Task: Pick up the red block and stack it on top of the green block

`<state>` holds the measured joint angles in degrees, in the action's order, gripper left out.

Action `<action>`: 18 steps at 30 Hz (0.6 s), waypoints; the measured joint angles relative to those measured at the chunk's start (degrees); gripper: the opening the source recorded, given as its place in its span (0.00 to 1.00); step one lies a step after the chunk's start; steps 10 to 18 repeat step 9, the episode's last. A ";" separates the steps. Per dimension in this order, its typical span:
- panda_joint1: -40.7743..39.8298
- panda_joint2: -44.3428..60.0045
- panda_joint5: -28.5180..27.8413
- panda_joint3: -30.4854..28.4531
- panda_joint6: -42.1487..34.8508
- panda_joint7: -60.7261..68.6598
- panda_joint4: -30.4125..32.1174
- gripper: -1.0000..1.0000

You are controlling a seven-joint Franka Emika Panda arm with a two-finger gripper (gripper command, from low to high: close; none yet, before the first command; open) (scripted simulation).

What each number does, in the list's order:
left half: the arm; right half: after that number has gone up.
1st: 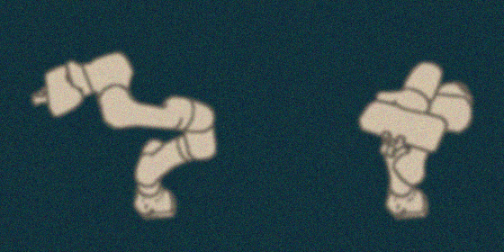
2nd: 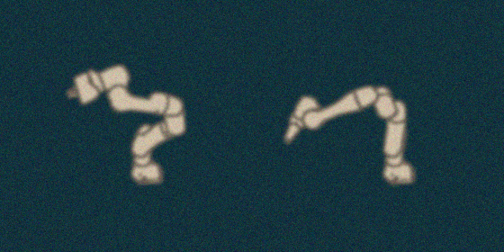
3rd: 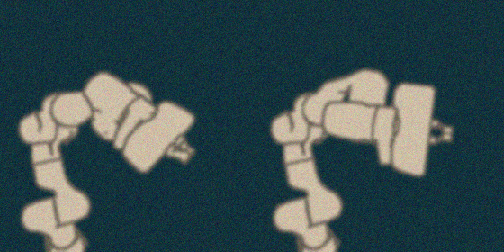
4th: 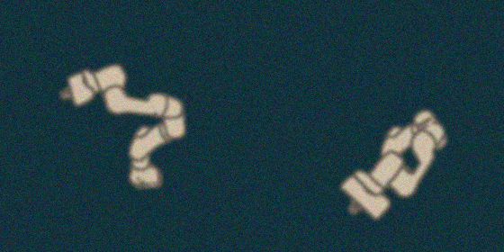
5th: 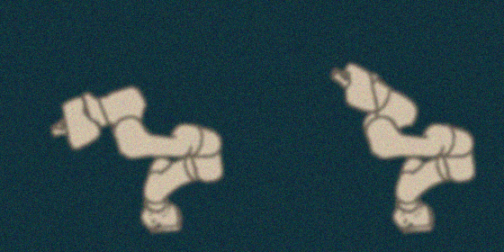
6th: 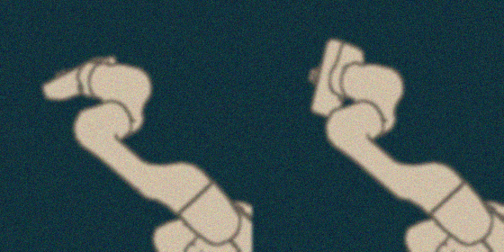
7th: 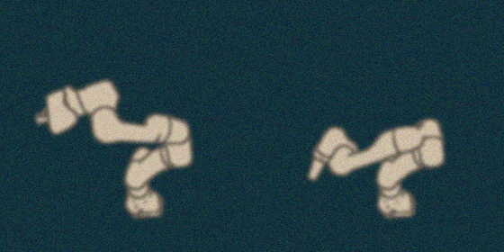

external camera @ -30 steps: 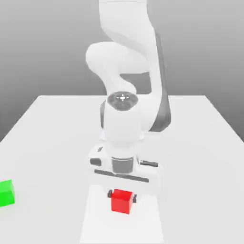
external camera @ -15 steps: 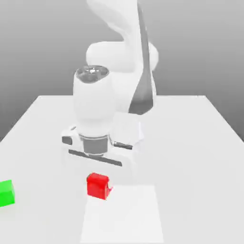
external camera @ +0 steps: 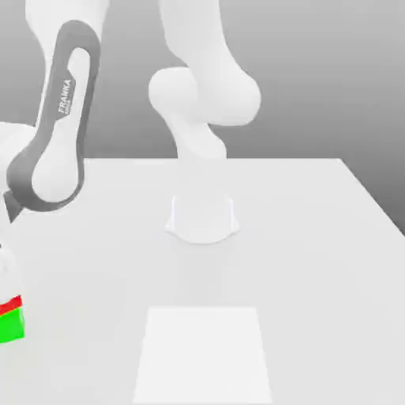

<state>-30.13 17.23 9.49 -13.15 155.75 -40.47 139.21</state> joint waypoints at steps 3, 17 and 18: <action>0.00 0.00 0.00 0.00 0.00 0.00 0.00 1.00; 1.25 -6.61 -3.90 -1.99 -5.97 -2.78 0.36 1.00; 1.25 -6.61 -3.90 -1.99 -5.97 -2.78 0.36 1.00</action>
